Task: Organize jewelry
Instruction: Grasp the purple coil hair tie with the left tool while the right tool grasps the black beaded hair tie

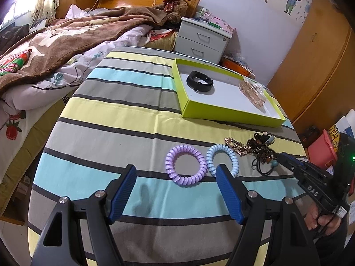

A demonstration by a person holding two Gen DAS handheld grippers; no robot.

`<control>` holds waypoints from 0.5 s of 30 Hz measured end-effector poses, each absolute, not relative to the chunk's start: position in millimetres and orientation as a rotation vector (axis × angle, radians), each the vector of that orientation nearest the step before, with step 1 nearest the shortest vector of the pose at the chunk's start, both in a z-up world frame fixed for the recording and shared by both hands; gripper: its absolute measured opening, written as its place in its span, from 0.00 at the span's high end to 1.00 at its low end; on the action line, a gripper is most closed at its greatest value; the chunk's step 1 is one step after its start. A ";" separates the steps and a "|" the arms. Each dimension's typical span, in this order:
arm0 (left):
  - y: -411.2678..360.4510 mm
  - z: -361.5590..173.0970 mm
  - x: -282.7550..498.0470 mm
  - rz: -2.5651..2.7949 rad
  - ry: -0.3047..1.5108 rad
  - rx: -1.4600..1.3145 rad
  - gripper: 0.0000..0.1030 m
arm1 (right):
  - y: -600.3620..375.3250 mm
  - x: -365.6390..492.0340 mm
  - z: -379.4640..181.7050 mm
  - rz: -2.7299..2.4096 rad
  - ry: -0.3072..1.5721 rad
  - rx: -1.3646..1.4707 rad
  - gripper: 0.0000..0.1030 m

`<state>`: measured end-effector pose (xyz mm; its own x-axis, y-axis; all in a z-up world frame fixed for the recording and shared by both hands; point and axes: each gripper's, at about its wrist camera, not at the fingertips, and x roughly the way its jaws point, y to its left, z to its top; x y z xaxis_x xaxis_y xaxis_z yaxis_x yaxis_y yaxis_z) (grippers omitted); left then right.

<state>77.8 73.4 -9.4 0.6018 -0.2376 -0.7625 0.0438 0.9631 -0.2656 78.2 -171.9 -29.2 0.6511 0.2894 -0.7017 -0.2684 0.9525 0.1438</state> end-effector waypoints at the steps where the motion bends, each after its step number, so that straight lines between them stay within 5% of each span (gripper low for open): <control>1: 73.7 -10.3 78.7 -0.162 0.916 -0.229 0.27 | -174.5 75.7 -27.1 0.315 0.794 0.035 0.95; 15: 73.8 -27.1 97.8 -0.030 0.975 -0.134 0.35 | -197.9 56.5 1.8 0.287 0.706 0.084 0.95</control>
